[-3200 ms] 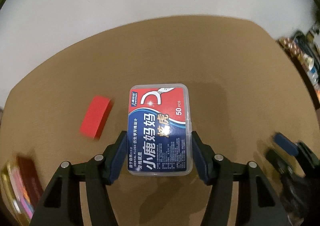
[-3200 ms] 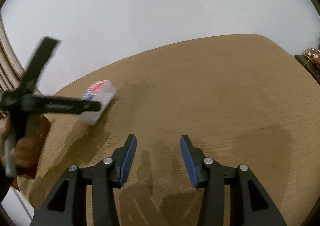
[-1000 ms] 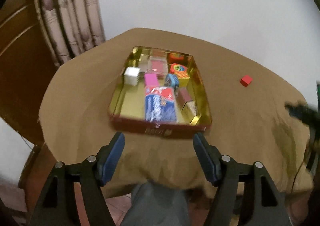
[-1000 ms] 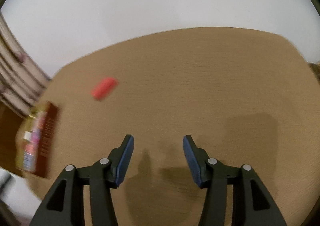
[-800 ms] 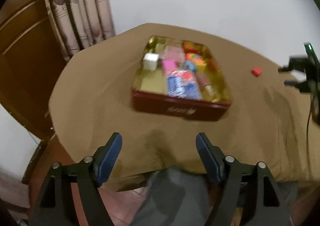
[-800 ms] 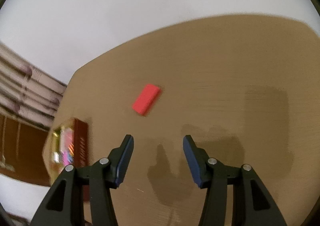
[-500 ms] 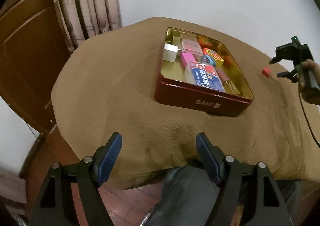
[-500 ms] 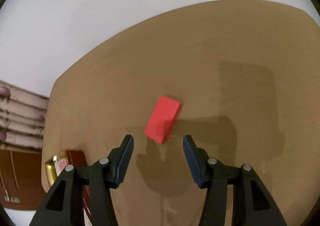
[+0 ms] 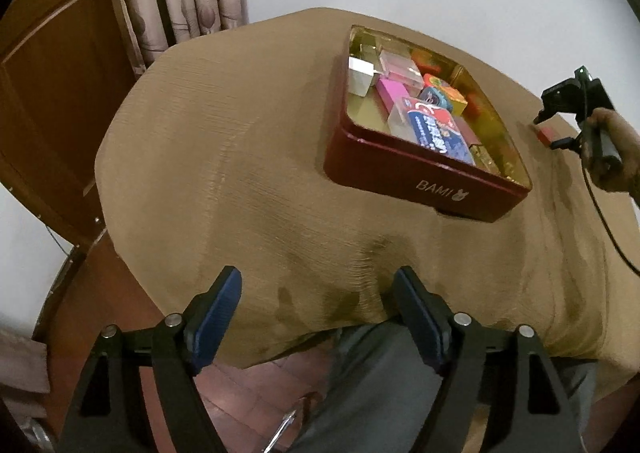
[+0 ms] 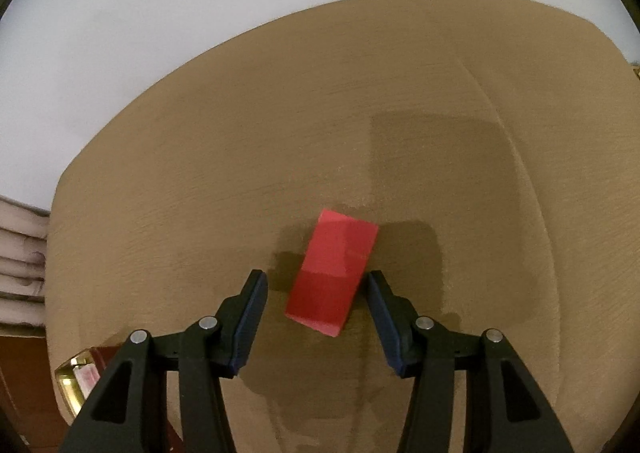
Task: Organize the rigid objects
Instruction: 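Move the right gripper to the red block and grasp it, then place the red block in the gold tin and open the right gripper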
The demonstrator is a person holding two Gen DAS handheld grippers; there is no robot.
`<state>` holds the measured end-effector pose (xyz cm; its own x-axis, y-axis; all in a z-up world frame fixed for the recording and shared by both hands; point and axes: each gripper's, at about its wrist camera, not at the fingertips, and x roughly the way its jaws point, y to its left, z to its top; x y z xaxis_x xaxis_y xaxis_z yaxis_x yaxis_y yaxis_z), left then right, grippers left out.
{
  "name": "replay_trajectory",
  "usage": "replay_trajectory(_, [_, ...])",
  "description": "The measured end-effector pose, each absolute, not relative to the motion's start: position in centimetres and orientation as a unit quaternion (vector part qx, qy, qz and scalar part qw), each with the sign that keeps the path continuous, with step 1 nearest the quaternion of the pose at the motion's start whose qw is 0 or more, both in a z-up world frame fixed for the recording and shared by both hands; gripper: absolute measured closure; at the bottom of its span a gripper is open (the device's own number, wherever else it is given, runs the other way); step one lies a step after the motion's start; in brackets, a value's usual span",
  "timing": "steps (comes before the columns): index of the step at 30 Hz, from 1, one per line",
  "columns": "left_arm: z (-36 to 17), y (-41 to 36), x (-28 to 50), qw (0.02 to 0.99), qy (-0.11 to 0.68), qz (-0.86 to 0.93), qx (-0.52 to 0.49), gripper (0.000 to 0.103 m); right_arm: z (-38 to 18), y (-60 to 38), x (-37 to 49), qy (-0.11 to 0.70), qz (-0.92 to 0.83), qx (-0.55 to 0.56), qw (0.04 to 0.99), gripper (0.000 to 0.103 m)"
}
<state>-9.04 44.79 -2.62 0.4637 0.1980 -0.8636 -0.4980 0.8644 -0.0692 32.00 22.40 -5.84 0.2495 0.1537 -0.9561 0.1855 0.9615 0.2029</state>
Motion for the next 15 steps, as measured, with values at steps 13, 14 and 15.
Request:
replay_trajectory(13, [-3.4, 44.9, -8.9, 0.830, 0.495, 0.205, -0.157, 0.027, -5.9, 21.5, 31.7, 0.616, 0.008, 0.128, 0.778, 0.071])
replay_trajectory(14, [-3.4, 45.0, -8.9, 0.828, 0.495, 0.209, -0.158, 0.027, -5.9, 21.2, 31.2, 0.615, 0.012, 0.124, 0.779, 0.071])
replay_trajectory(15, [-3.4, 45.1, -9.0, 0.826, 0.496, 0.213, -0.161, 0.027, -5.9, 20.8, 30.9, 0.613, 0.017, 0.124, 0.780, 0.071])
